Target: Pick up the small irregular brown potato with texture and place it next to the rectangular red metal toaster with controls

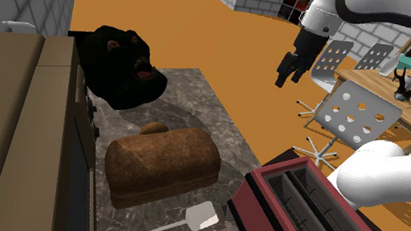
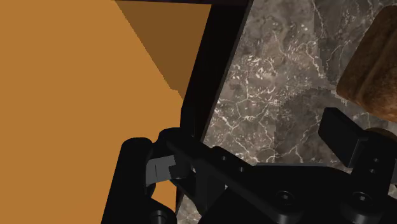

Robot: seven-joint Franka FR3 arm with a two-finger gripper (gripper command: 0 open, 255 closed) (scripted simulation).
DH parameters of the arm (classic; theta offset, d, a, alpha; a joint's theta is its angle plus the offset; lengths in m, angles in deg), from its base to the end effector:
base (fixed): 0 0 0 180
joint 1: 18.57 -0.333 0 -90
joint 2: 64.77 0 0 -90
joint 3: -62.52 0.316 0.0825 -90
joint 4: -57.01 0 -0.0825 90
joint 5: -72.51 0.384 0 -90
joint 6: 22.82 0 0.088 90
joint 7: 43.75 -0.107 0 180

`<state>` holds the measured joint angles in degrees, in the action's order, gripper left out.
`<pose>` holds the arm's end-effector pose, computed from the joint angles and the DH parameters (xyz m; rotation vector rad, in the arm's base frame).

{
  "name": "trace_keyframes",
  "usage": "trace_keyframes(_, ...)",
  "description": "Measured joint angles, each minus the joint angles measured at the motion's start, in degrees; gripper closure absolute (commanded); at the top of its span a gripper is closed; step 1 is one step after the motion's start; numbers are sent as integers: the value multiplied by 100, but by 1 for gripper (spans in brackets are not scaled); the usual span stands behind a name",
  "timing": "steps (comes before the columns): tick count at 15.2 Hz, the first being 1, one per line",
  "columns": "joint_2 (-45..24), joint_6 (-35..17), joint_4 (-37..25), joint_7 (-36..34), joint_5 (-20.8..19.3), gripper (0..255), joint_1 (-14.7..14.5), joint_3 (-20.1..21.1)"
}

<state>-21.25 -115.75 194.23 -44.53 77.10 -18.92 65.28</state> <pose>0.3165 0.0290 0.5681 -3.0949 -0.0349 0.0235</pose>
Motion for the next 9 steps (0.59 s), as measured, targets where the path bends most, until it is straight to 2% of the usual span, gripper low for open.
trace_keyframes(3,-184,-196,-14,42,40,0,-83,85)
trace_keyframes(9,-1039,-1208,15,323,139,0,-416,418)
